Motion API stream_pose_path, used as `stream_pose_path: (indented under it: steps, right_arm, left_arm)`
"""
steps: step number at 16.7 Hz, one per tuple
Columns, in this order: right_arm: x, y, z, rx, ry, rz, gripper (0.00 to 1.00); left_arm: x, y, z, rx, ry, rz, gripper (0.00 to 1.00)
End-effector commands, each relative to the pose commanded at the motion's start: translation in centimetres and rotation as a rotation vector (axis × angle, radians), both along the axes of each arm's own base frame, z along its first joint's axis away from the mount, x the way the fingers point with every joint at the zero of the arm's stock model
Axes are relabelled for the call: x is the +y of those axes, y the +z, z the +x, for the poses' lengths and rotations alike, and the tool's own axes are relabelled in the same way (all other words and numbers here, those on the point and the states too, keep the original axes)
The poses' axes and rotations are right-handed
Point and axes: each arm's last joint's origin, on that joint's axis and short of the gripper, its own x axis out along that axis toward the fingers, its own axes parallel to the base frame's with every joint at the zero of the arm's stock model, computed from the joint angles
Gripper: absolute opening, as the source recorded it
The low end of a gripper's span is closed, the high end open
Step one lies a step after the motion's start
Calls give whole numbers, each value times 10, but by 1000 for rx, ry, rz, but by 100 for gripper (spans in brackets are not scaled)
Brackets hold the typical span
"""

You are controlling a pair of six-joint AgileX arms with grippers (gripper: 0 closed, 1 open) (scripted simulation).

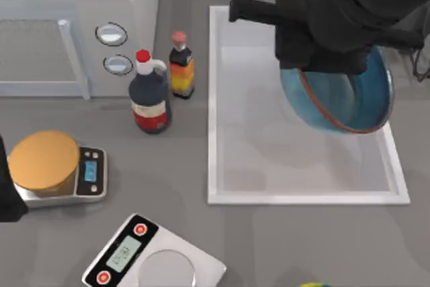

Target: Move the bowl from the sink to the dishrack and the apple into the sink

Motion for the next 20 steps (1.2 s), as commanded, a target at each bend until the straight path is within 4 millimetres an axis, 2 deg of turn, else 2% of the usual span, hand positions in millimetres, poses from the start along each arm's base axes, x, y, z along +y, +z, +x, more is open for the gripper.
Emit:
stream_pose_path:
  steps: [3,6,9,12,14,16,20]
  right_arm:
    - [-55,13,42,-212,-23,133,0]
    - [-134,32,71,-511,-81,179,0]
    - [-216,48,72,-818,-137,102,0]
    - [-279,57,55,-1045,-182,-52,0]
    - [-307,57,42,-1130,-205,-149,0]
    - [-322,55,34,-1172,-219,-213,0]
    - [-327,55,31,-1182,-224,-233,0]
  left_arm:
    - [0,0,0,0,0,0,100]
    - [0,0,0,0,0,0,100]
    - [0,0,0,0,0,0,100]
    - [0,0,0,0,0,0,100]
    - [0,0,0,0,0,0,100]
    - [0,0,0,0,0,0,100]
    - [0,0,0,0,0,0,100]
